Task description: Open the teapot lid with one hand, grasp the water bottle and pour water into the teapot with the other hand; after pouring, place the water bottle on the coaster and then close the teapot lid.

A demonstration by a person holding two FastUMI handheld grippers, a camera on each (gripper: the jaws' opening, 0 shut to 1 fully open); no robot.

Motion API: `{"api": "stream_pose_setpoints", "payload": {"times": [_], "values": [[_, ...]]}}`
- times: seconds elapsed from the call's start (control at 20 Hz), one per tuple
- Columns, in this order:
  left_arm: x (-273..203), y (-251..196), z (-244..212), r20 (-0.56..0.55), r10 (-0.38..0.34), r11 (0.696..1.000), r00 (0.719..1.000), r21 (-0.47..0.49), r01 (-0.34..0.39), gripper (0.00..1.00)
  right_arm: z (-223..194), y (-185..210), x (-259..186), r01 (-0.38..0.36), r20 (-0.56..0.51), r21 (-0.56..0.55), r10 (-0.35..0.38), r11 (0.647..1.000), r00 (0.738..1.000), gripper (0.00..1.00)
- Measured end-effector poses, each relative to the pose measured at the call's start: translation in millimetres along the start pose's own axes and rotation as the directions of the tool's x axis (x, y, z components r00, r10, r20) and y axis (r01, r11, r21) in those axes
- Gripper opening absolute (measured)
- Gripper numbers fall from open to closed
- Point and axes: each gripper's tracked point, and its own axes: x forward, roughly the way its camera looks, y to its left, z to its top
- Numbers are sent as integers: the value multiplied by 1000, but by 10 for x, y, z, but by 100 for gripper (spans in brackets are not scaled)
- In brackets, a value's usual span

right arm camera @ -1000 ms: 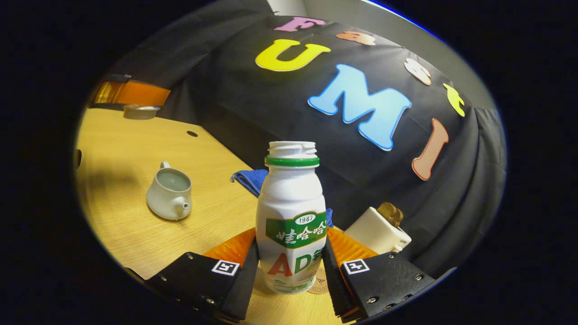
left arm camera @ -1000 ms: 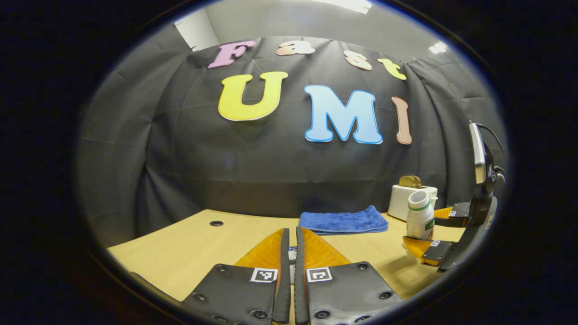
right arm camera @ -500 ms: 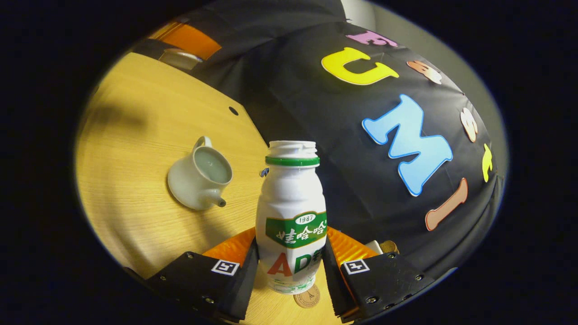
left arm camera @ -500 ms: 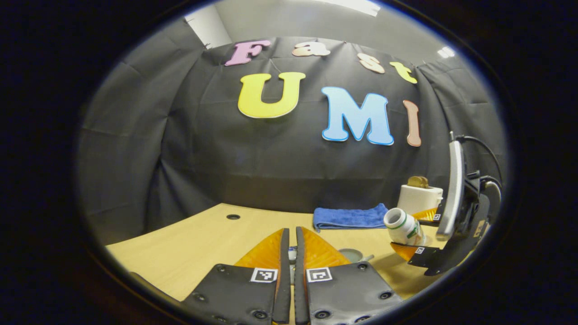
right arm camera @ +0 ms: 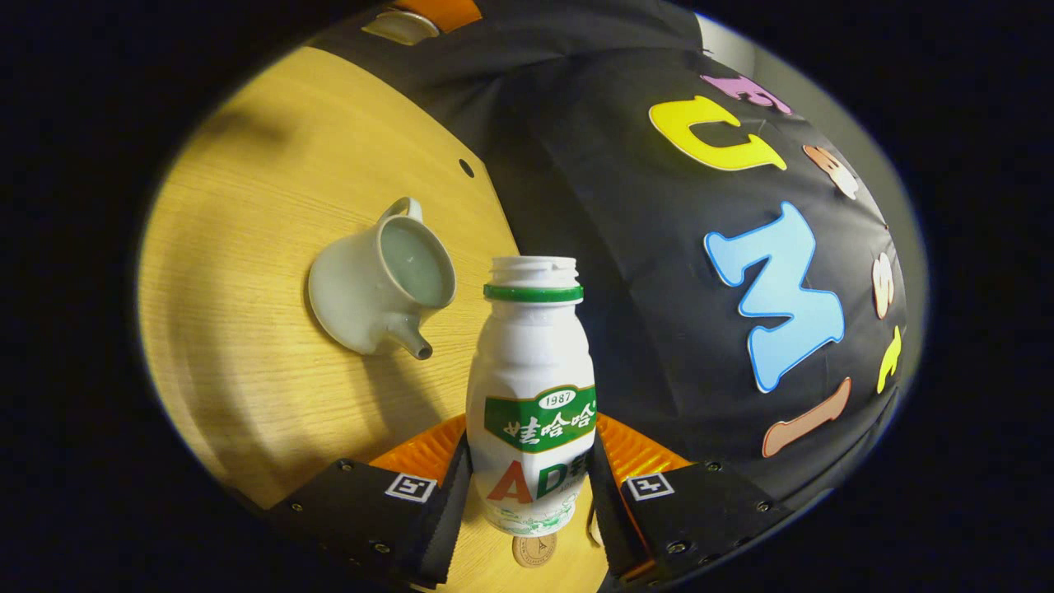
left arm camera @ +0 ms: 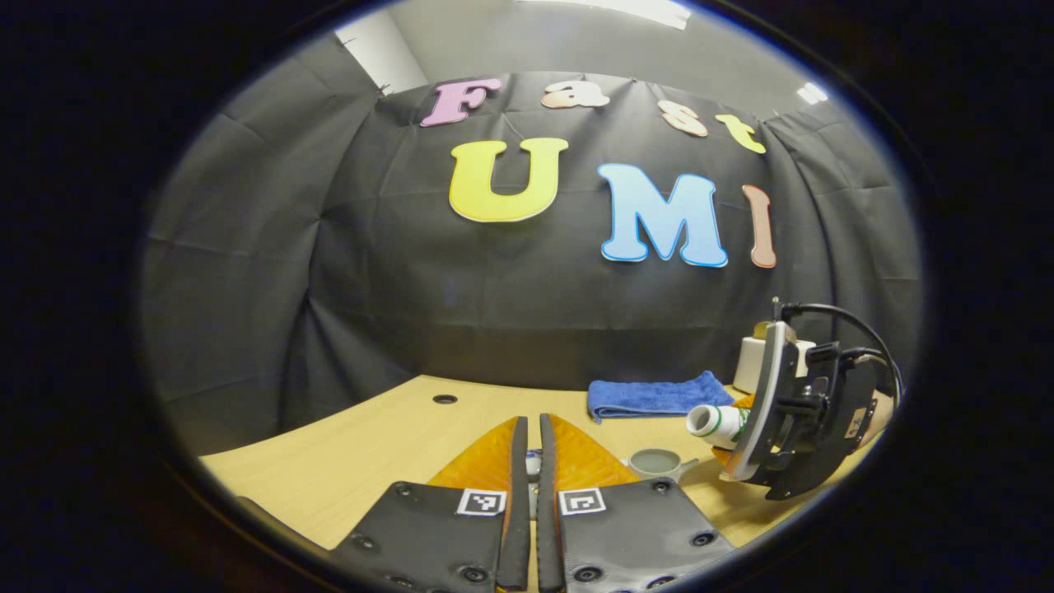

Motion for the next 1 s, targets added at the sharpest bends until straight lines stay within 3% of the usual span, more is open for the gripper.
{"api": "stream_pose_setpoints", "payload": {"times": [0.15,0.2,0.25,0.45,1.0], "values": [[-67,5,12,4,0,1000,1000,1,0,14,-3,12,79,-11,-12,-57,10,998,1000,69],[-77,6,16,5,1,1000,1000,3,-1,9,5,15,99,-13,-14,-71,12,997,1000,69],[-104,12,26,4,3,1000,1000,4,-3,14,2,19,105,-16,-16,-84,15,996,1000,69],[-192,14,25,6,5,1000,1000,6,-5,14,13,14,130,-20,-24,-147,16,989,1000,66],[-229,66,-23,-4,12,1000,1000,15,-12,14,57,-63,173,-16,-41,-353,2,935,999,69]]}}
